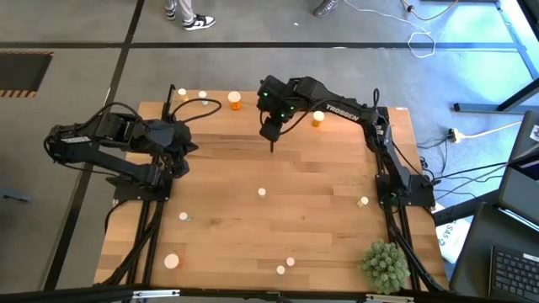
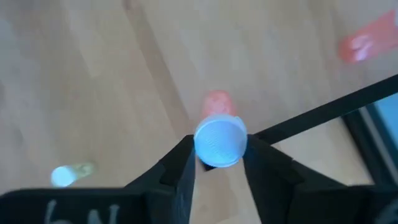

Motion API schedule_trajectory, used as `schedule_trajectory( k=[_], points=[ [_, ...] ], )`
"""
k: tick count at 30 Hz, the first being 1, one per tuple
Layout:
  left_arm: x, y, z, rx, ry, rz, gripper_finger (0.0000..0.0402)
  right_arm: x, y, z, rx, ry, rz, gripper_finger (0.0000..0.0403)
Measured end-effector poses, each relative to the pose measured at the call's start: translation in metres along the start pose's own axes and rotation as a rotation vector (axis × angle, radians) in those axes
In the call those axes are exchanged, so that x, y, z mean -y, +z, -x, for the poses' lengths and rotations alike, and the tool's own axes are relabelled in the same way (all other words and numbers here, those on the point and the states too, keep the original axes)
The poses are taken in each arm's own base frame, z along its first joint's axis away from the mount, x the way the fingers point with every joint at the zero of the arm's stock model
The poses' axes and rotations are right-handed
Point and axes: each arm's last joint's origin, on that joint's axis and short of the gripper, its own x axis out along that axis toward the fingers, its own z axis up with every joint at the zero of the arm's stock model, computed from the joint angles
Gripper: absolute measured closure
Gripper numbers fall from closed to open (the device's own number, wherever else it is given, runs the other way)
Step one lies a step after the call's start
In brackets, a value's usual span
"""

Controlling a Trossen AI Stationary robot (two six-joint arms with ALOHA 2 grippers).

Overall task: Pick and place medicine bottles onto shelf by color
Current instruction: Put the top small red pill bottle on the shelf

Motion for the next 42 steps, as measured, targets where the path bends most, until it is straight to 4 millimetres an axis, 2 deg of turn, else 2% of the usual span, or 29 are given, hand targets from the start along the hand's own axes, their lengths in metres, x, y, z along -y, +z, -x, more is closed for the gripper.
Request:
schedule_trajectory(
  k=[18,35,42],
  points=[
    [0.000,0.000,0.000,0.004,-0.001,0.023,0.0401,0.005,0.003,-0.001,0.032,-0.063,0.040,0.0276],
    [0.000,0.000,0.000,0.004,-0.001,0.022,0.0401,0.008,0.004,-0.020,0.014,-0.066,0.036,0.0276],
    [0.000,0.000,0.000,0.004,-0.001,0.022,0.0401,0.008,0.004,-0.021,0.011,-0.066,0.036,0.0276]
  ],
)
